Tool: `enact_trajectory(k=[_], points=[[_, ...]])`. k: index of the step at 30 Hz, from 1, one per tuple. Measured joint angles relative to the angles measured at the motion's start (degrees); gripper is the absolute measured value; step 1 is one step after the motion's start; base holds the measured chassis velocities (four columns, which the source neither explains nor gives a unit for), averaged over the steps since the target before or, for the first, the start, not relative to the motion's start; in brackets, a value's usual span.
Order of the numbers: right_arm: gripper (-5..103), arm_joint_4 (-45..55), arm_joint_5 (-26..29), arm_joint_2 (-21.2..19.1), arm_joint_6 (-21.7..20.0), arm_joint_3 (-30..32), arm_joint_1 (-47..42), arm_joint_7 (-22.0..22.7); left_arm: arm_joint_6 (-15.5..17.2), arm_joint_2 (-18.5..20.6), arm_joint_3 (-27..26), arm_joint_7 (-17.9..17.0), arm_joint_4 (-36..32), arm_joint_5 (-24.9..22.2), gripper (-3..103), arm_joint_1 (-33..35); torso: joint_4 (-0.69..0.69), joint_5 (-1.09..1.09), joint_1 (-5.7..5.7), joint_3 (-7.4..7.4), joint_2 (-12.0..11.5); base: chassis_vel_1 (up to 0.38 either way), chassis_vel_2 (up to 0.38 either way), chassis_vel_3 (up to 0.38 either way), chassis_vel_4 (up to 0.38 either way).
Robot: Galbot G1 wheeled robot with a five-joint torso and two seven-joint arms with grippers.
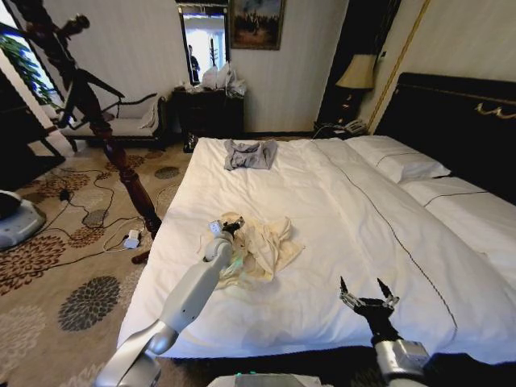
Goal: Pick up the clothes from the bed and hang them on the clothes hanger.
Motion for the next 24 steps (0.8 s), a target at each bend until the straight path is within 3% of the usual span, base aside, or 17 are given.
enact_trajectory(k=[16,20,23,24], points=[[100,0.29,0.17,-0.08,0.01,0.42,-0.21,0.14,0.33,-1.48,-1.41,-0.18,3.13,-0.85,72,-0.52,-0.01,-0.01,0.0,0.0,0.01,0.0,0.0,0.0,0.0],[100,0.3,0.17,-0.07,0.01,0.53,-0.2,0.22,0.44,-1.49,-1.93,-0.87,2.99,-1.27,62,-0.32,0.0,0.0,0.0,0.0,0.01,0.0,0.0,0.0,0.0],[100,0.22,0.14,-0.06,0.01,0.48,-0.16,0.26,0.48,-1.45,-2.37,-1.19,3.27,-1.27,46,-0.29,-0.01,-0.01,0.0,0.0,0.01,0.0,0.0,0.0,0.0],[100,0.21,0.12,-0.03,0.01,0.43,-0.16,0.26,0.48,-1.45,-2.55,-1.24,3.55,-1.28,46,-0.3,0.0,-0.01,0.0,0.0,0.01,0.0,0.0,0.0,0.0]])
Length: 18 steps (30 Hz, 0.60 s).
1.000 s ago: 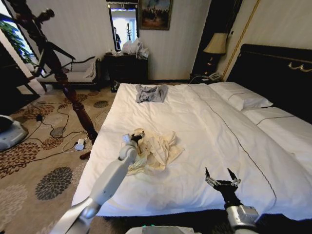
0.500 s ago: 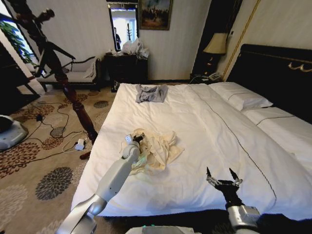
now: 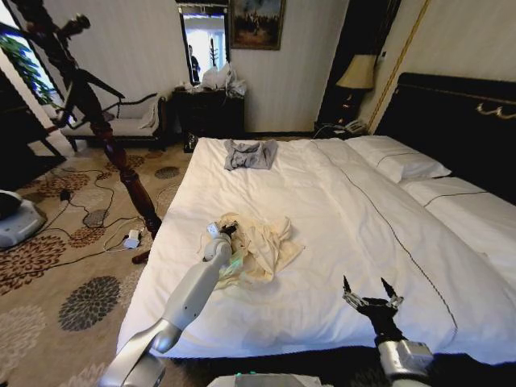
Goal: Pick up the clothes from the bed and hang them on the clothes hanger.
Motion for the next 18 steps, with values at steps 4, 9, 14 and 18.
enact_trajectory(k=[4,9,14,18], points=[[100,0.0,-0.05,0.12,0.0,-0.09,-0.14,0.01,-0.04,-0.01,-0.59,-0.07,0.61,-0.03,30,-0.12,0.0,0.0,0.0,0.0,0.0,0.0,0.0,0.0,0.0],[100,0.0,-0.09,0.18,0.01,-0.15,-0.2,0.05,-0.12,-0.01,-0.98,-0.2,0.77,-0.04,14,-0.24,0.0,0.0,0.0,0.0,0.0,0.0,0.0,0.0,0.0],[100,0.0,-0.13,0.18,0.01,-0.33,-0.1,0.12,-0.24,0.24,-1.37,-0.39,0.77,-0.31,1,-0.11,0.0,0.0,0.0,0.0,0.0,0.0,0.0,0.0,0.0],[100,-0.11,-0.11,0.03,0.0,-0.34,-0.08,0.2,-0.32,0.69,-1.56,-0.41,0.5,-0.36,0,0.33,-0.01,0.0,0.0,0.0,0.0,0.0,0.0,0.0,0.0]])
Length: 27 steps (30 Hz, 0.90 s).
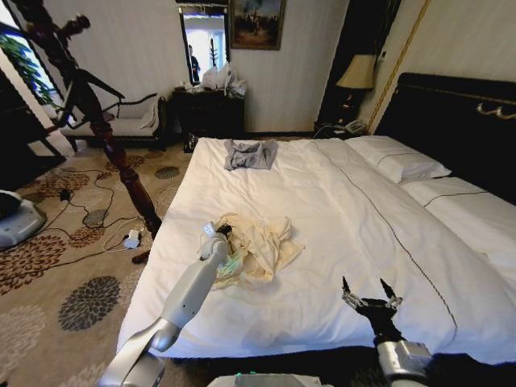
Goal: Pick up the clothes from the bed and hang them on the clothes hanger.
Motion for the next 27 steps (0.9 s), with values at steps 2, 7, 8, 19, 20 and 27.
enact_trajectory(k=[2,7,8,19,20,27], points=[[100,-0.03,0.11,-0.13,-0.04,-0.03,0.0,0.13,-0.08,0.48,-0.11,-0.02,-0.78,0.0,0,0.45,0.0,0.0,0.0,0.0,0.0,0.0,0.0,0.0,0.0],[100,0.38,3.39,-1.7,-1.71,0.09,0.12,1.13,-0.23,5.44,-0.56,0.89,-7.82,2.11,0,4.68,0.02,-0.01,0.0,0.0,0.0,0.0,0.0,0.0,0.0],[100,0.54,4.35,-2.11,-2.2,0.2,0.22,1.37,-0.23,6.35,-0.79,0.92,-9.12,2.19,0,5.66,0.02,-0.01,0.0,0.0,0.0,0.0,0.0,0.0,0.0],[100,2.6,21.48,-10.02,-10.84,1.12,2.26,4.21,-0.16,14.28,-5.97,0.76,-21.72,1.47,0,17.33,0.02,-0.01,0.0,0.0,0.0,0.0,0.0,0.0,0.0],[100,2.6,21.48,-10.02,-10.84,1.12,2.26,4.21,-0.16,14.28,-5.97,0.76,-21.72,1.47,0,17.33,0.02,-0.01,0.0,0.0,0.0,0.0,0.0,0.0,0.0],[100,1.68,23.47,-17.69,-13.34,-1.11,5.31,4.37,-0.18,18.11,-9.62,0.27,-30.51,1.4,0,24.03,0.01,0.01,0.0,0.0,0.0,0.0,0.0,0.0,0.0]])
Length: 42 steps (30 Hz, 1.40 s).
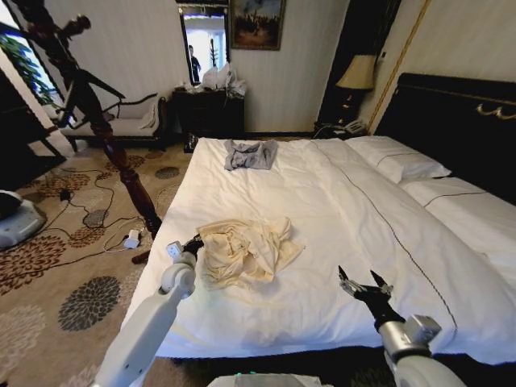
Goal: Pick up the clothes from the bed and hang them on the clothes hanger.
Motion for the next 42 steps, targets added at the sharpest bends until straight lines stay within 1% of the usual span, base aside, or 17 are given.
enact_trajectory(k=[3,5,8,9,10,12,15,16,18,21,22,25,26,29,30,34,42], points=[[100,-0.75,-1.83,-2.21,0.09,-1.46,1.13,-0.49,-0.03,0.96,-0.89,0.03,-1.96,0.04,0,1.78,0.01,-0.01,0.0,0.0,0.0,0.0,0.0,0.0,0.0],[100,-2.13,-6.18,-5.09,0.61,-4.48,3.19,-1.26,-0.32,2.06,-1.3,0.45,-3.84,0.37,0,3.73,0.0,0.0,0.0,0.0,0.0,0.0,0.0,0.0,0.0],[100,-2.94,-8.2,-6.32,0.81,-6.25,4.5,-1.54,-0.48,2.44,-1.08,0.63,-4.28,0.73,0,4.24,0.01,-0.01,0.0,0.0,0.0,0.0,0.0,0.0,0.0],[100,-4.3,-10.71,-7.98,1.05,-9.03,6.83,-1.83,-0.72,2.77,-0.03,0.8,-4.56,1.3,0,4.34,0.02,0.01,0.0,0.0,0.0,0.0,0.0,0.0,0.0],[100,-6.59,-12.8,-10.27,1.22,-13.26,11.45,-2.13,-0.87,3.1,3.75,0.95,-4.43,1.22,0,2.35,-0.03,-0.01,0.01,0.0,0.0,0.0,0.0,0.0,0.0],[100,-7.3,-12.93,-10.9,1.15,-14.61,13.05,-2.22,-0.89,3.47,4.56,1.17,-4.42,1.15,0,2.13,-0.05,-0.01,0.01,0.0,0.0,0.0,0.0,0.0,0.0],[100,-10.13,-13.45,-11.78,1.04,-18.99,17.7,-2.5,-1.09,4.9,4.85,1.71,-4.63,1.7,0,3.35,0.02,0.0,0.01,0.01,-0.01,0.0,0.0,0.0,0.0],[100,-11.16,-13.46,-11.76,1.03,-20.34,19.06,-2.59,-1.13,5.19,4.54,1.82,-4.88,1.72,0,3.93,0.0,-0.03,0.01,0.01,0.0,0.0,0.0,0.0,0.0],[100,-12.41,-13.44,-11.61,1.02,-21.96,20.72,-2.7,-1.14,5.5,4.14,1.92,-5.19,1.71,0,4.51,-0.01,-0.04,0.01,0.01,0.0,0.0,0.0,0.0,0.0],[100,-17.6,-13.01,-10.49,0.99,-27.6,26.62,-2.66,-1.34,6.74,2.26,2.44,-6.05,1.98,0,6.36,0.0,-0.01,0.01,0.01,0.0,0.0,0.0,0.0,0.0],[100,-17.6,-13.01,-10.49,0.99,-27.6,26.62,-2.66,-1.34,6.74,2.26,2.44,-6.05,1.98,0,6.36,0.0,-0.01,0.01,0.01,0.0,0.0,0.0,0.0,0.0],[100,-21.43,-11.28,-8.16,0.69,-31.86,31.52,-2.26,-1.51,7.73,-0.41,2.9,-6.65,2.09,0,8.63,0.0,-0.03,0.01,0.01,-0.01,0.0,0.0,0.0,0.0],[100,-21.43,-11.28,-8.16,0.69,-31.86,31.52,-2.26,-1.51,7.73,-0.41,2.9,-6.65,2.09,0,8.63,0.0,-0.03,0.01,0.01,-0.01,0.0,0.0,0.0,0.0],[100,-24.38,-10.41,-4.2,0.35,-35.62,35.53,-1.97,-1.75,8.64,-3.54,3.8,-7.21,2.11,0,11.84,0.0,-0.02,0.01,0.01,-0.01,0.0,0.0,0.0,0.0],[100,-24.38,-10.41,-4.2,0.35,-35.62,35.53,-1.97,-1.75,8.64,-3.54,3.8,-7.21,2.11,0,11.84,0.0,-0.02,0.01,0.01,-0.01,0.0,0.0,0.0,0.0],[100,-27.07,-11.58,0.45,0.58,-38.48,38.37,-1.86,-1.9,8.92,-6.96,4.06,-7.73,1.93,0,14.46,0.02,-0.02,0.01,0.01,-0.01,0.0,0.0,0.0,0.0],[100,-27.89,-17.01,1.57,1.5,-40.57,37.02,-1.96,-1.94,8.66,-8.45,4.04,-8.4,1.59,0,15.24,-0.01,-0.01,0.01,0.01,-0.01,0.0,0.0,0.0,0.0]])
